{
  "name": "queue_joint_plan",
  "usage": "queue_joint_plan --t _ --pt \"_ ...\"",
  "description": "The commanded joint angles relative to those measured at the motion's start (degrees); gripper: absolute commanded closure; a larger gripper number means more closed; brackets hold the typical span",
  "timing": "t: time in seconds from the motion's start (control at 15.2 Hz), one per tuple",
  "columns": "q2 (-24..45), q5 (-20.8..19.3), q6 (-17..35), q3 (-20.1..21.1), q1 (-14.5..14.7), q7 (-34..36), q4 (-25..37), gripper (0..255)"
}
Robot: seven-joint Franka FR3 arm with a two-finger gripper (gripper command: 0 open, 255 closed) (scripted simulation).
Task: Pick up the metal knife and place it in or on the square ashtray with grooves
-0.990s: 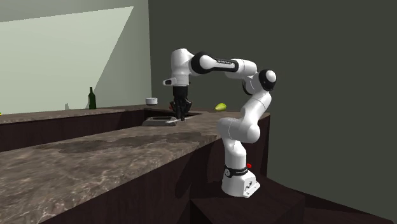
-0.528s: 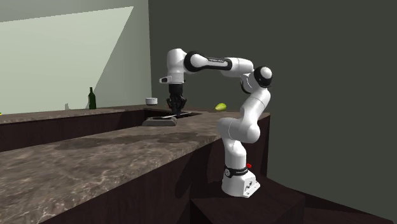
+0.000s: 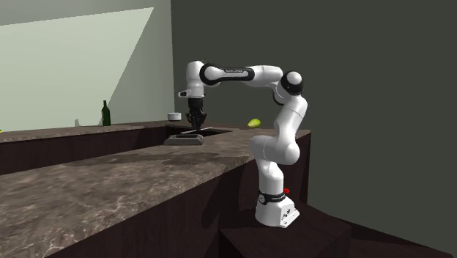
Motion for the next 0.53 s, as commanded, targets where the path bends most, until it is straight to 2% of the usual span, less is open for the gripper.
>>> queue_joint_plan --t 0.0,0.26,0.46 --pt "2.46 -0.49 0.25 -3.52 0.96 -3.22 3.37 255" --pt "8.29 -0.04 1.38 -11.59 4.48 -9.37 10.38 255" --pt "13.4 1.62 2.23 -19.33 8.64 -14.53 16.3 255"
